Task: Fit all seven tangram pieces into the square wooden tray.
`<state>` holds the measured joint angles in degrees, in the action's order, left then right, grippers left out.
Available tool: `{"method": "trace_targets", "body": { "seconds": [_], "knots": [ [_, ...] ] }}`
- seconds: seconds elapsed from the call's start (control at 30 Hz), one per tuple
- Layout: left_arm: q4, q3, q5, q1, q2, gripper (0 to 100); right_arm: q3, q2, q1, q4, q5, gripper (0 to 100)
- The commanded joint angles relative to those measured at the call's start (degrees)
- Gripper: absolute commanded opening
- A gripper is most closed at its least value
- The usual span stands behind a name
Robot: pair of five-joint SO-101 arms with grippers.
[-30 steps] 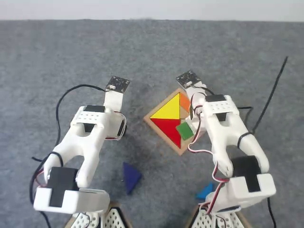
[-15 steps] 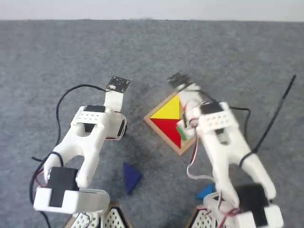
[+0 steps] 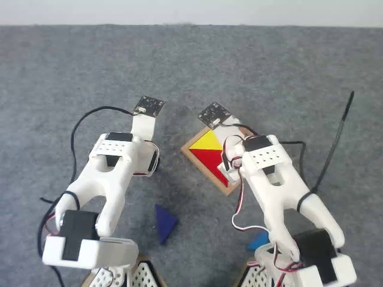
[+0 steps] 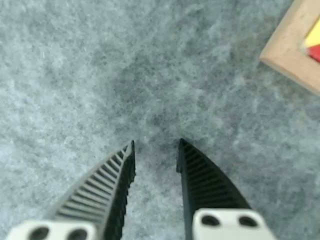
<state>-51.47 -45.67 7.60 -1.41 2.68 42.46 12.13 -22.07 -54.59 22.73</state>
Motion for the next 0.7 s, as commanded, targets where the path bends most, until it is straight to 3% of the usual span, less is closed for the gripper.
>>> {"method": "trace_targets", "body": {
  "seconds": [0.0,0.43,0.67],
  "knots": [
    [1.1,0.4,0.5,0.8,0.0,14,-0.7,-1.1,-1.1,0.9,0.4,27.3],
    [1.1,0.3,0.5,0.8,0.0,14,-8.6,-11.6,4.7,4.1,0.4,27.0],
    [1.1,0.4,0.6,0.8,0.0,14,-9.2,-6.3,4.9,6.2,-2.0,27.4]
  ]
}}
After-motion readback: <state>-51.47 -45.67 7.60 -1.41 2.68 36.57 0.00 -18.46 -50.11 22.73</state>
